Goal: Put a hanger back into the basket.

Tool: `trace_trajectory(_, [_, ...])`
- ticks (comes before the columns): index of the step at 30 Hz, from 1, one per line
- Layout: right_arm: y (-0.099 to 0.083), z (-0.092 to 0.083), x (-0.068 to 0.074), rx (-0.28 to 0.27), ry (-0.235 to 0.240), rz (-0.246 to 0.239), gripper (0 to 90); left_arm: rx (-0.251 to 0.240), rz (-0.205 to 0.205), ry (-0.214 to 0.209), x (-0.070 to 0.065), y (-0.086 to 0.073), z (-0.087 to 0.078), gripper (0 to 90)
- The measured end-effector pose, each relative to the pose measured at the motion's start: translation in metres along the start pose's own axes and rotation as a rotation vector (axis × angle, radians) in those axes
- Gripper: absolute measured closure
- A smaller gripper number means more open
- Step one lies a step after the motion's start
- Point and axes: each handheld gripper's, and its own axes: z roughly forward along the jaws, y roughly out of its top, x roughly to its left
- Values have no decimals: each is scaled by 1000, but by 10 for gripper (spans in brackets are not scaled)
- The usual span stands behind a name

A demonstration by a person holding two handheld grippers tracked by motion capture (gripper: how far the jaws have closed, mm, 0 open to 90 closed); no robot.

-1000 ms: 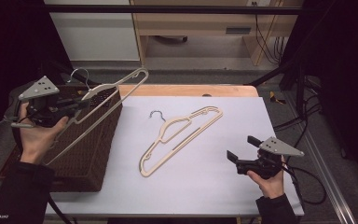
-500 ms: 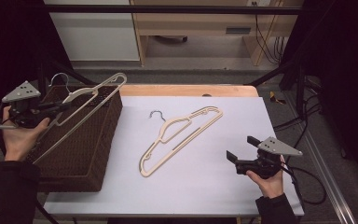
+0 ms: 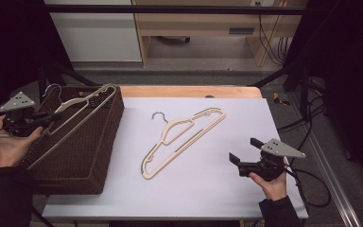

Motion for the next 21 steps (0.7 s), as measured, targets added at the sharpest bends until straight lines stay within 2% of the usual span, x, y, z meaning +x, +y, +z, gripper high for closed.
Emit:
trace_trajectory(2, [0,0,0,0,1,-1,49,2,-1,4,-2,-6,3,857])
trace_trajectory(6, [-1,1,1,2,3,-3,48,35,35,12,-12,-16,11,857])
trace_trajectory(11, [-1,2,1,7,0,-1,48,41,38,14,-21,-27,20,856])
trace_trajectory(14, [-1,2,1,7,4,-3,47,96,89,39,-32,-29,30,852])
trace_trajectory(15, [-1,2,1,7,4,-3,47,96,89,39,-32,-29,30,851])
trace_trajectory(17, [-1,2,1,6,4,-6,47,137,109,42,-38,-35,40,851])
trace_trajectory(19, [-1,2,1,3,3,-5,47,137,104,37,-39,-37,41,845])
trace_trajectory(21, [-1,2,1,3,3,-4,48,147,78,20,-39,-42,44,838])
